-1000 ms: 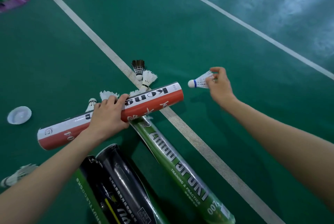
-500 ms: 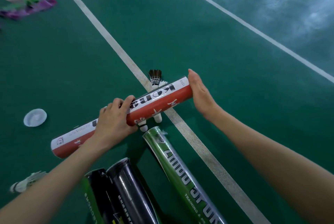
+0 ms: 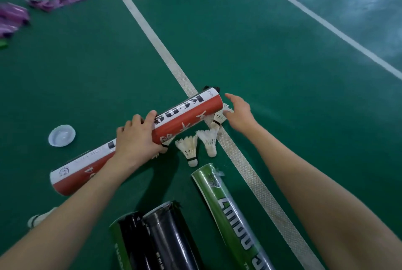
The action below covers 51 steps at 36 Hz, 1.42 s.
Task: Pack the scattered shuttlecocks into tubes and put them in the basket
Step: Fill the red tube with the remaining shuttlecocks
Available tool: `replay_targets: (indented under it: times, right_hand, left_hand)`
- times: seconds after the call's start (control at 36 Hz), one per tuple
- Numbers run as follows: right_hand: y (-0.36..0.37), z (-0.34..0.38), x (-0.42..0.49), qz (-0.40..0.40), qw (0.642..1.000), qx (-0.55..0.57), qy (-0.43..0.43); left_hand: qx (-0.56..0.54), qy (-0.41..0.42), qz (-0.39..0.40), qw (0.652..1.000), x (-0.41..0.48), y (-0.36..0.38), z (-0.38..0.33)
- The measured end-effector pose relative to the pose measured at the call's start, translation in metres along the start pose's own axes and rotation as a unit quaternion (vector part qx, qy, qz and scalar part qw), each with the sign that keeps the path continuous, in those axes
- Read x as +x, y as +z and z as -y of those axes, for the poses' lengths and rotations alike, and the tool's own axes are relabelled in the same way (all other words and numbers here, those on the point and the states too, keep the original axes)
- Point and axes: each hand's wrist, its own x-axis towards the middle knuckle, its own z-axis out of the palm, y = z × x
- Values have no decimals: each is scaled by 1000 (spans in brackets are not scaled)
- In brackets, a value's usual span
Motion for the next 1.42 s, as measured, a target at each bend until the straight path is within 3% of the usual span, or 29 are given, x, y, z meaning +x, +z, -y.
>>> replay_targets:
  times: [0.11,0.25,0.5,0.75,0.92,1.08,1.22,1.28,1.33,1.42]
  right_hand:
    - [13,3,2,11,1000,-3,23]
    - [10,-9,-8,-49,996,48,65]
    - [-61,-10,-34,-185,965,183,-5]
    - [-77,-1,-76,-98,974,198,-49]
    - [-70,19,-96,-84,956,276,-61]
    - [-61,36,-99,-11,951,300,-70]
    - [-41,32,-82,-48,944,325,-28]
    - [-29,22,-69,-72,956,283,30]
    - [-19,12,-62,-44,976,204,61]
    - [-2,4,-63,42,997,58,18]
  left_hand:
    - [-10,-2,5,1000,-1,-1,1]
    - [-9,10,-3,1000,-6,-1,3]
    - [-1,43,-13,999,-24,1,-10]
    - [-44,88,-34,995,-37,3,-35]
    - [-53,103,-46,992,-42,2,-43]
    - [-61,102,-69,991,-40,0,-38]
    - [-23,72,-46,996,-31,-5,-23]
    - [-4,46,-35,998,-28,-5,-15]
    - [11,21,-23,999,-26,-3,-4]
    - [12,-9,0,1000,-26,2,9]
